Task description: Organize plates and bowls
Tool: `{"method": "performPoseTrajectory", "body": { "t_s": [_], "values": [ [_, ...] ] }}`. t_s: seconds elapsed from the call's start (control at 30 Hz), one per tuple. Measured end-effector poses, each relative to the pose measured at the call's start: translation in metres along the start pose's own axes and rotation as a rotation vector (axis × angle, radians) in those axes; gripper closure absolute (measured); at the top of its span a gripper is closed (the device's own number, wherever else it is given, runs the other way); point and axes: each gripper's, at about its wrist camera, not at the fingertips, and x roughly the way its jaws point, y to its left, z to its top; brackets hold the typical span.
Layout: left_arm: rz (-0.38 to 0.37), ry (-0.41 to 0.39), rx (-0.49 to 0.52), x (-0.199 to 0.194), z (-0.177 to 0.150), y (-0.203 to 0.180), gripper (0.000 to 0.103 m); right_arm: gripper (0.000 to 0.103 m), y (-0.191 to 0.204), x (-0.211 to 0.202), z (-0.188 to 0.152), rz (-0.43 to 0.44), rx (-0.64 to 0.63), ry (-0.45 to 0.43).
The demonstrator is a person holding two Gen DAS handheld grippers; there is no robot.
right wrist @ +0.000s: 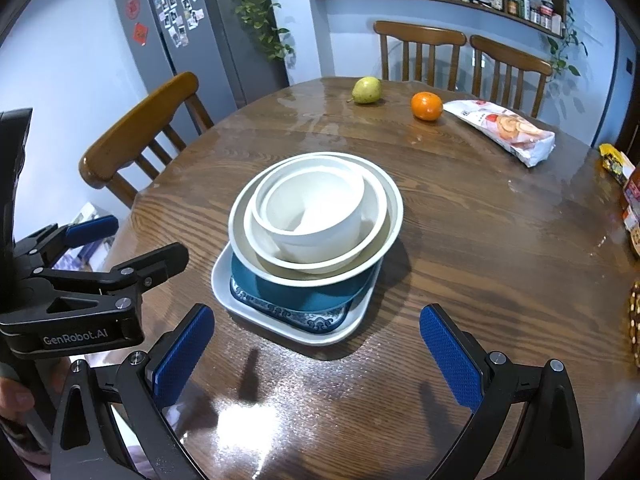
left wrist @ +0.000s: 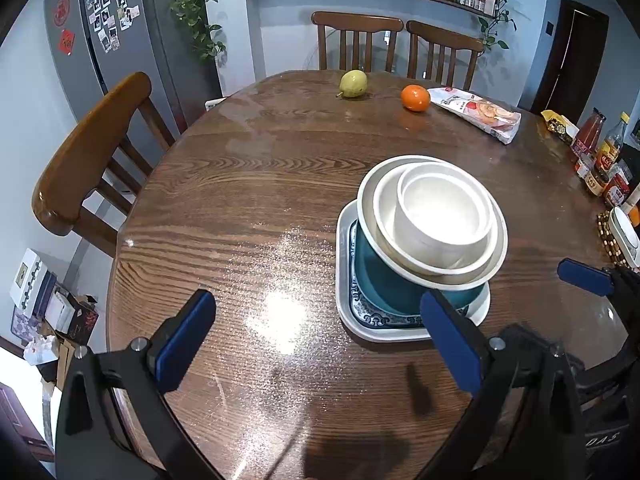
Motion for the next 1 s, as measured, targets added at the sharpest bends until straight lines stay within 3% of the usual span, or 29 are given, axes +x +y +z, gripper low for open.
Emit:
{"method": "performPoseTrajectory", "body": {
  "t_s": [1.0],
  "values": [
    [0.009,0.028,0.005,0.0061,-0.0051,0.0018,0.001,0.001,0.0046,-0.0032,0.0071,0.000,-0.006,-0.009]
  ]
}}
